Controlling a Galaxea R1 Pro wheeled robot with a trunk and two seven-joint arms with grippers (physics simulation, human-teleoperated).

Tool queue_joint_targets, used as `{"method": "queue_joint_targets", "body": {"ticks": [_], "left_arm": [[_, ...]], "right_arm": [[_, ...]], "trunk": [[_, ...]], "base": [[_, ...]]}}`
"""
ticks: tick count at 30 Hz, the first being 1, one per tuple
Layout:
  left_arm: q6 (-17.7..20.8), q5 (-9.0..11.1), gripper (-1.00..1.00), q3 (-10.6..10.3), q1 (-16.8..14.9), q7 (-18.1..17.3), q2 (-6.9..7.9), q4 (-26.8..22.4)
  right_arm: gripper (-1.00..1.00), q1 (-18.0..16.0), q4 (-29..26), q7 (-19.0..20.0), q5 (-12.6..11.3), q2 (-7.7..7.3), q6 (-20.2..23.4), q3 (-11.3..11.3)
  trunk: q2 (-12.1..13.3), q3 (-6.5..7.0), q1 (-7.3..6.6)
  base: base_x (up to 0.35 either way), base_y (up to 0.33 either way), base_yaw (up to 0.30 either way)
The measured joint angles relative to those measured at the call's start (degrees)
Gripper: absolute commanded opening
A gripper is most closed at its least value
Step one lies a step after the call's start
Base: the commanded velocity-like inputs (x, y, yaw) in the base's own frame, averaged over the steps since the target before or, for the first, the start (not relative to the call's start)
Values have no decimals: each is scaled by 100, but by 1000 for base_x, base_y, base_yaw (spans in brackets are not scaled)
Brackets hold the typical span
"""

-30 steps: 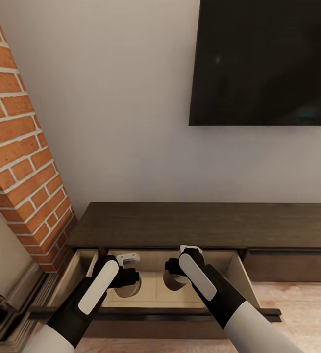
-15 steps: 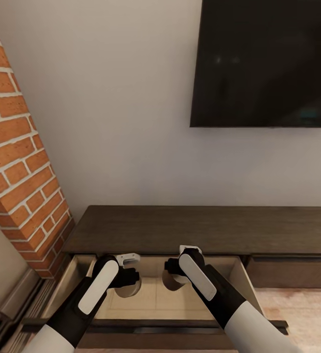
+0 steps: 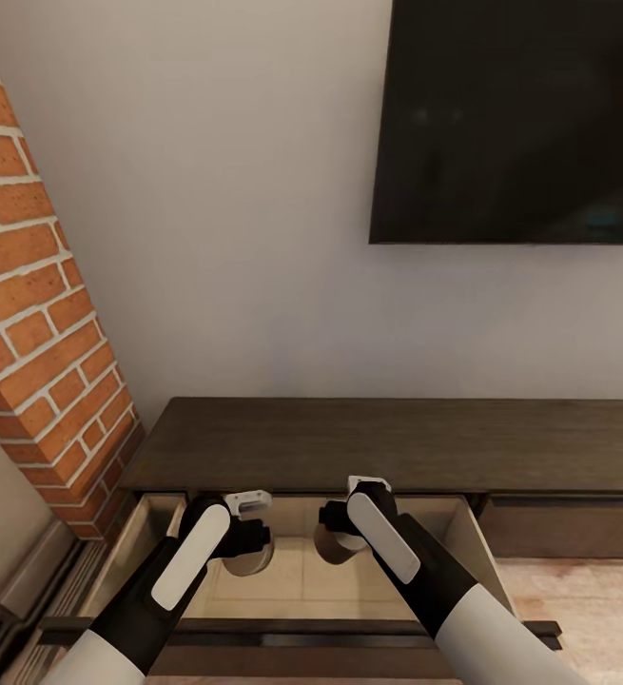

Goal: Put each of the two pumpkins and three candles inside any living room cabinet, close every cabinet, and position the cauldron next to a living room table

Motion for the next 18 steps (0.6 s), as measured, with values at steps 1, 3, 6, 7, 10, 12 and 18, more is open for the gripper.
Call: {"method": "queue_joint_targets", "body": {"ticks": [1, 3, 6, 7, 10, 12, 18], "left_arm": [[0, 0, -100, 0, 0, 1, 0, 0], [0, 0, -100, 0, 0, 2, 0, 1], [0, 0, -100, 0, 0, 2, 2, 6], [0, 1, -100, 0, 0, 2, 2, 7], [0, 0, -100, 0, 0, 2, 1, 8], [0, 1, -100, 2, 0, 2, 1, 8], [0, -2, -100, 1, 0, 2, 0, 8]], "right_arm": [[-100, 0, 0, 0, 0, -1, 0, 0], [-100, 0, 0, 0, -1, -2, -1, 0], [-100, 0, 0, 0, -2, 1, -1, 0], [-100, 0, 0, 0, 1, -1, 0, 0], [-100, 0, 0, 0, 0, -2, 0, 0], [-100, 0, 0, 0, -1, 1, -1, 0], [-100, 0, 0, 0, 0, 0, 0, 1]], "trunk": [[-40, -18, 22], [-120, -54, 66], [-241, -108, 132], [-281, -126, 154], [-401, -180, 220], [-481, -215, 264], [-722, -323, 396]], "base": [[0, 0, 0], [0, 0, 0], [0, 0, 0], [0, 0, 0], [0, 0, 0], [0, 0, 0], [0, 0, 0]]}}
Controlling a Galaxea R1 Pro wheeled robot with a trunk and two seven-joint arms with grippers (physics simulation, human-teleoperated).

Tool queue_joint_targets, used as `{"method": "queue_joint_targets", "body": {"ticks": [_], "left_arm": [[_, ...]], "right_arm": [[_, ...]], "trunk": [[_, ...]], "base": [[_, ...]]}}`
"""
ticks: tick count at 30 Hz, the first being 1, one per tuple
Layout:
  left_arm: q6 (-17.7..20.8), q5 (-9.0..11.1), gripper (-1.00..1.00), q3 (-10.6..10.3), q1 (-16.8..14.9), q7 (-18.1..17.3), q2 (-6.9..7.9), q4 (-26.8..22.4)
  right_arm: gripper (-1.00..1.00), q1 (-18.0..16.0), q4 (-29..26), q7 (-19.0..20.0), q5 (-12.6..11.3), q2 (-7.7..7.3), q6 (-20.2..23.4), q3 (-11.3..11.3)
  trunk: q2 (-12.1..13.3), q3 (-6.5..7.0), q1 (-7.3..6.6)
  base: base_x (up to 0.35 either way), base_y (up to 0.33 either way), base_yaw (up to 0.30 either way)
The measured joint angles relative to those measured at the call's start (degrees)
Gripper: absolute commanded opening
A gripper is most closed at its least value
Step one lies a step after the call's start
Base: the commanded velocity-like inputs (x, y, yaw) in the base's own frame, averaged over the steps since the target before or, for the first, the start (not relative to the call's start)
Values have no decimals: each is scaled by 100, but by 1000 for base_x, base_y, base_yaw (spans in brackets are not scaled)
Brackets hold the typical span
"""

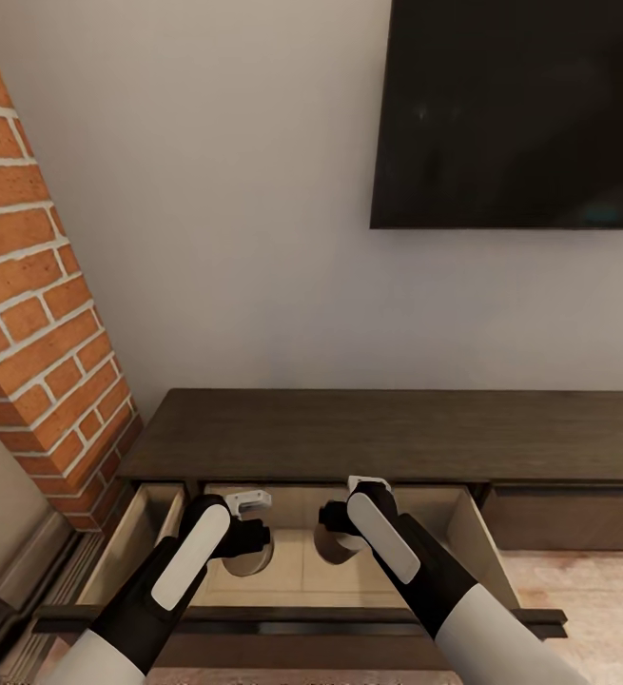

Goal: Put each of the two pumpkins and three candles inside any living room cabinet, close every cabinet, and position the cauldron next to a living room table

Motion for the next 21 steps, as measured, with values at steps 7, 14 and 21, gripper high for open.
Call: {"method": "queue_joint_targets", "body": {"ticks": [7, 14, 21], "left_arm": [[0, 2, -100, -1, 0, 0, 0, -4], [-15, 3, -100, -1, 0, -1, 0, -15], [-227, 31, -100, -16, -1, -8, -56, -19]], "right_arm": [[-100, 0, 0, 0, -2, 4, -1, 5], [-100, 0, 8, 7, 96, 6, -3, 16], [-100, 5, 210, 116, 350, 7, -357, 40]], "trunk": [[-281, -126, 154], [-562, -251, 308], [-842, -377, 462]], "base": [[0, 0, 0], [0, 0, 0], [0, 0, 0]]}}
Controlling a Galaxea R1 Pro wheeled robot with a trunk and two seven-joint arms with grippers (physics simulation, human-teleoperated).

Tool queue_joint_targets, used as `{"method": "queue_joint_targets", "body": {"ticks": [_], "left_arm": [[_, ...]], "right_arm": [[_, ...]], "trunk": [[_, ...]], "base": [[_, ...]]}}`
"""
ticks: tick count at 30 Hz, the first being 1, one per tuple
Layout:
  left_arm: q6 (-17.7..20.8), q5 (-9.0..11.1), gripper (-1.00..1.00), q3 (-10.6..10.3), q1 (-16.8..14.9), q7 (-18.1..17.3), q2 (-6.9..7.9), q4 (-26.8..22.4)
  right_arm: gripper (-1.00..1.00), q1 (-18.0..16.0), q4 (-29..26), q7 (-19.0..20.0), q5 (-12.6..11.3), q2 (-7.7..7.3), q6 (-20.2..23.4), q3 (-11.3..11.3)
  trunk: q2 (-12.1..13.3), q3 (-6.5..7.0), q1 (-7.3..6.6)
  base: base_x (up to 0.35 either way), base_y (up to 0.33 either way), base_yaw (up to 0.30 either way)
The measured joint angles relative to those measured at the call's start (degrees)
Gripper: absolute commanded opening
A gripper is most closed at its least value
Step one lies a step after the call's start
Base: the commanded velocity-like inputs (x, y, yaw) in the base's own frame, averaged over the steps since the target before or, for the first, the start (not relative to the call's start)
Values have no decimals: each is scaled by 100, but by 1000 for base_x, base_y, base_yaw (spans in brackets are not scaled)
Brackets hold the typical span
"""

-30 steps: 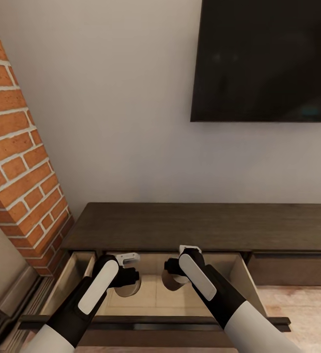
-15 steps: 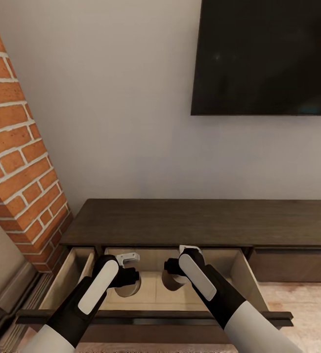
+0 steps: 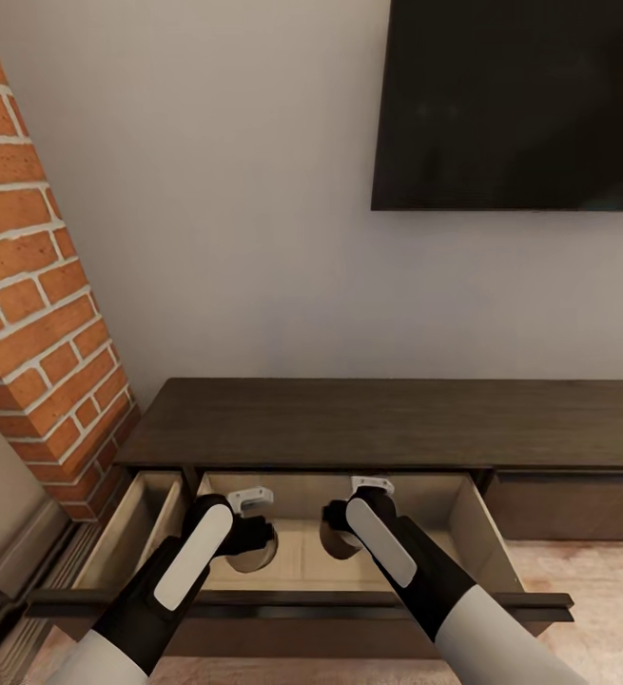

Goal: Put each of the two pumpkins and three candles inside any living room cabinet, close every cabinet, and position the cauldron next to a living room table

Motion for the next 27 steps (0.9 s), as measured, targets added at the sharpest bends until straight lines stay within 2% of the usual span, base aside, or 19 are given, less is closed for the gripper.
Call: {"method": "queue_joint_targets", "body": {"ticks": [6, 10, 15, 19, 21, 24, 27], "left_arm": [[-6, -153, -100, -3, 0, -15, -94, 8], [-52, -181, -100, -17, 0, -19, -170, 9], [-311, -195, -100, -333, 0, -19, -186, 9], [-435, -211, -100, -434, 0, -20, -191, -6], [-576, -311, -100, -446, 0, -19, -187, -14], [-793, -605, -100, -445, -1, -29, -190, -10], [-846, -688, -100, -441, 0, -36, -192, -8]], "right_arm": [[-100, 2, 77, 40, 213, 0, -241, 1], [-100, 3, 88, 42, 248, 7, -338, 1], [-100, 4, 95, 43, 251, 14, -352, 1], [-100, 4, 97, 51, 250, 42, -355, 1], [-100, 4, 97, 107, 248, 48, -355, 1], [-100, 3, 98, 172, 260, 50, -357, 1], [-100, 3, 98, 187, 266, 48, -355, 3]], "trunk": [[-241, -108, 132], [-401, -179, 220], [-602, -269, 330], [-762, -341, 417], [-842, -377, 461], [-884, -395, 484], [-884, -395, 484]], "base": [[0, 0, 0], [0, 0, 0], [0, 0, 0], [0, 0, 0], [0, 0, 0], [0, 0, 0], [0, 0, 0]]}}
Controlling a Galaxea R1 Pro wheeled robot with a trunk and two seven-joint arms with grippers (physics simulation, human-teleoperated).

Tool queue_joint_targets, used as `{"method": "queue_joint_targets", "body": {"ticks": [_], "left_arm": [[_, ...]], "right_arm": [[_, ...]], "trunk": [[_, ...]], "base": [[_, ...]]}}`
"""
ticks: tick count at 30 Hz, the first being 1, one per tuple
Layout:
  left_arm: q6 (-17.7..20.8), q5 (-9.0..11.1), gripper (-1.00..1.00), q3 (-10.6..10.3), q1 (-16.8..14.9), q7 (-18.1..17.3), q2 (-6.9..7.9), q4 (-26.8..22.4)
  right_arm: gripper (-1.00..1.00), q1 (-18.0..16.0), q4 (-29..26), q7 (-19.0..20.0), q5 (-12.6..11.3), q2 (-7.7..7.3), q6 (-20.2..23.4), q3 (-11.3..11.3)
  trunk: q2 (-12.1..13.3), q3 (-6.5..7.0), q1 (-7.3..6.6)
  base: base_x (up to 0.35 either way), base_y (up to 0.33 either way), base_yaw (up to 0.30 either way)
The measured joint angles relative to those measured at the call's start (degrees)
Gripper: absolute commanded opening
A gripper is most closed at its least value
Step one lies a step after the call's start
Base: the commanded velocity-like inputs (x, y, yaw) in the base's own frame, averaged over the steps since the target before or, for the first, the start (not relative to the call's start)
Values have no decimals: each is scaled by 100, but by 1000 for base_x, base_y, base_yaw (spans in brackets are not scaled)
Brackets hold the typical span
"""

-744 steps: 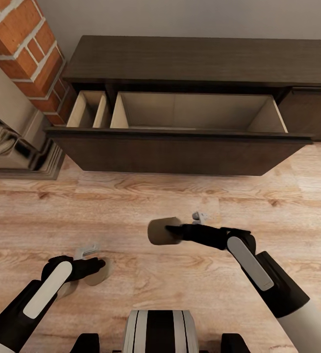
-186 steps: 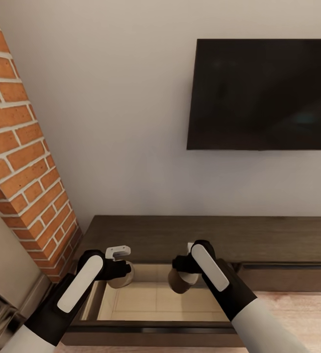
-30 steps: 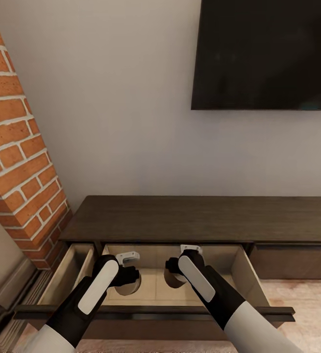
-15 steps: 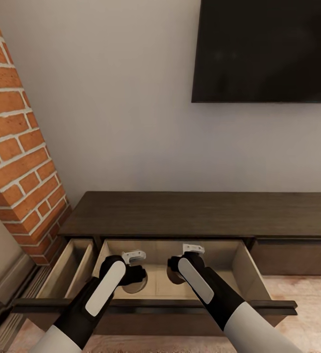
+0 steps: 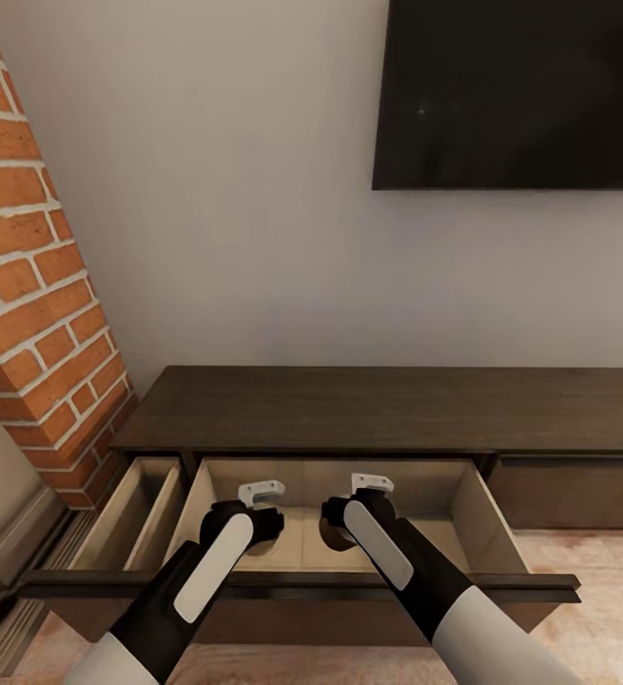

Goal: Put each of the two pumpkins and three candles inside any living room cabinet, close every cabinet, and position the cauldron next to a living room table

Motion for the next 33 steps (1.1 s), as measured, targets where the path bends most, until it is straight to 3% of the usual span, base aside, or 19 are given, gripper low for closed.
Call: {"method": "queue_joint_targets", "body": {"ticks": [21, 33], "left_arm": [[-20, -34, -100, -29, 0, -9, -3, 19], [-18, -37, -100, -92, 1, -9, -3, 18]], "right_arm": [[-100, 0, 9, 5, 0, 5, 0, 4], [-100, 1, 9, 5, -5, 5, 5, 5]], "trunk": [[0, 0, 0], [-16, -266, 32]], "base": [[45, 0, 0], [0, 0, 0]]}}
